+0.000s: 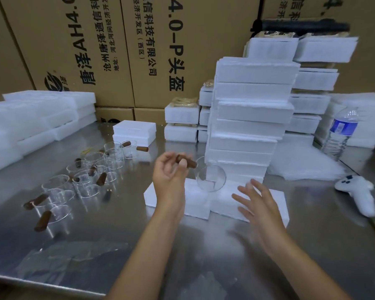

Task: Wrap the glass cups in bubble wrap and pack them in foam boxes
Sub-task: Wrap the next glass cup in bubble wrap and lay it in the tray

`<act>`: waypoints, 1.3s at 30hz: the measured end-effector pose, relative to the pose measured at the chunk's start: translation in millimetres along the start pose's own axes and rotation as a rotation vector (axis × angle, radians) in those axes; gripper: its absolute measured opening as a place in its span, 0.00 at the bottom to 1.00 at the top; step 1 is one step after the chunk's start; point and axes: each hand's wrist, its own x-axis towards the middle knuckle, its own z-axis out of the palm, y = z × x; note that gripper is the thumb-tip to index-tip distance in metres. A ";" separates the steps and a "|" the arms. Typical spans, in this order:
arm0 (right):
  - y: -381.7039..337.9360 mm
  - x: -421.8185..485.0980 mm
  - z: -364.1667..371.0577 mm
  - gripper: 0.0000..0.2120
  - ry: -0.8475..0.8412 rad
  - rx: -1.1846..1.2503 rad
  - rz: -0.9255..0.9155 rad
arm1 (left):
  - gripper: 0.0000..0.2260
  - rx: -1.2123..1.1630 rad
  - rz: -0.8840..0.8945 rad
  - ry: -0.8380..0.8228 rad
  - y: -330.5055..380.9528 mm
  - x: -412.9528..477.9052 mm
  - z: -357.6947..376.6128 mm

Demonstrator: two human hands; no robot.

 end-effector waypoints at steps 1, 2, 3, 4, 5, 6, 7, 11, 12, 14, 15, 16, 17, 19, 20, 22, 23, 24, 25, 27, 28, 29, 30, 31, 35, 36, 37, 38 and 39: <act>-2.8 1.5 3.8 0.16 -0.061 0.061 0.086 | 0.11 -0.077 -0.053 0.003 -8.1 -2.5 1.1; -4.6 2.3 6.9 0.19 -0.106 0.096 0.136 | 0.11 -0.138 -0.095 -0.004 -15.4 -5.3 2.5; -5.3 3.1 9.8 0.22 -0.135 0.116 0.159 | 0.10 -0.194 -0.133 -0.015 -21.6 -8.1 4.4; -6.2 3.8 12.1 0.24 -0.152 0.131 0.175 | 0.10 -0.243 -0.166 -0.028 -26.7 -10.4 5.9; -6.4 4.8 12.8 0.25 -0.162 0.151 0.189 | 0.09 -0.279 -0.195 -0.039 -31.4 -11.9 6.9; -7.6 5.8 12.6 0.26 -0.165 0.185 0.201 | 0.09 -0.302 -0.218 -0.049 -35.5 -12.6 7.1; -8.8 6.9 10.9 0.26 -0.162 0.225 0.206 | 0.09 -0.321 -0.241 -0.058 -38.7 -12.7 6.9; -10.9 11.9 -1.5 0.26 -0.207 0.317 0.162 | 0.15 -0.372 -0.355 -0.107 -45.9 -11.3 6.5; -10.5 12.8 -3.9 0.26 -0.229 0.302 0.138 | 0.17 -0.351 -0.382 -0.135 -48.1 -11.8 8.1; -9.2 15.7 -7.6 0.27 -0.252 0.254 0.070 | 0.18 -0.293 -0.439 -0.210 -52.9 -14.4 13.9; -9.2 16.7 -9.3 0.27 -0.248 0.226 0.031 | 0.19 -0.275 -0.468 -0.247 -54.6 -15.7 17.0; -9.2 17.8 -11.6 0.27 -0.240 0.181 -0.013 | 0.19 -0.259 -0.497 -0.288 -56.2 -16.0 18.9; -9.3 18.9 -14.3 0.27 -0.232 0.108 -0.062 | 0.19 -0.241 -0.524 -0.336 -57.3 -16.1 20.6; -11.0 21.4 -20.5 0.27 -0.241 -0.044 -0.152 | 0.19 -0.178 -0.562 -0.439 -60.0 -16.9 22.1; -11.7 23.1 -24.0 0.27 -0.256 -0.090 -0.181 | 0.19 -0.132 -0.569 -0.471 -62.7 -17.6 23.0; -14.0 28.2 -32.3 0.29 -0.310 -0.174 -0.211 | 0.22 -0.071 -0.555 -0.468 -68.6 -19.2 25.3; -16.6 32.2 -37.0 0.31 -0.338 -0.237 -0.229 | 0.26 -0.055 -0.550 -0.446 -70.5 -20.2 26.9; -19.6 37.8 -43.6 0.30 -0.348 -0.289 -0.254 | 0.30 -0.043 -0.547 -0.421 -71.8 -20.4 27.4; -22.7 45.9 -51.6 0.27 -0.317 -0.305 -0.283 | 0.34 -0.043 -0.542 -0.387 -73.0 -19.7 27.4; -27.9 68.6 -70.8 0.15 -0.111 -0.248 -0.334 | 0.35 -0.062 -0.515 -0.310 -72.8 -15.6 24.6; -28.7 82.7 -81.4 0.13 0.032 -0.257 -0.356 | 0.30 -0.076 -0.493 -0.282 -71.5 -12.5 23.1; -28.0 97.8 -91.8 0.12 0.169 -0.302 -0.362 | 0.24 -0.098 -0.475 -0.253 -70.8 -9.3 22.6; -25.3 113.7 -102.0 0.10 0.275 -0.373 -0.356 | 0.20 -0.124 -0.465 -0.221 -70.4 -6.4 22.6; -21.1 129.3 -112.1 0.08 0.348 -0.472 -0.337 | 0.18 -0.147 -0.461 -0.189 -69.4 -3.9 23.3; -0.5 173.1 -144.1 0.21 0.417 -1.014 -0.177 | 0.34 -0.181 -0.425 -0.131 -66.2 0.8 26.0; 3.5 178.6 -148.5 0.23 0.410 -1.119 -0.149 | 0.39 -0.180 -0.417 -0.106 -66.0 2.5 25.6; 7.0 182.8 -151.8 0.25 0.398 -1.203 -0.117 | 0.38 -0.187 -0.412 -0.085 -66.0 4.2 24.5; 10.2 185.7 -154.1 0.25 0.385 -1.265 -0.091 | 0.35 -0.196 -0.407 -0.075 -67.4 5.9 22.9; 13.0 187.8 -155.6 0.24 0.379 -1.316 -0.077 | 0.34 -0.200 -0.410 -0.073 -68.3 6.9 22.3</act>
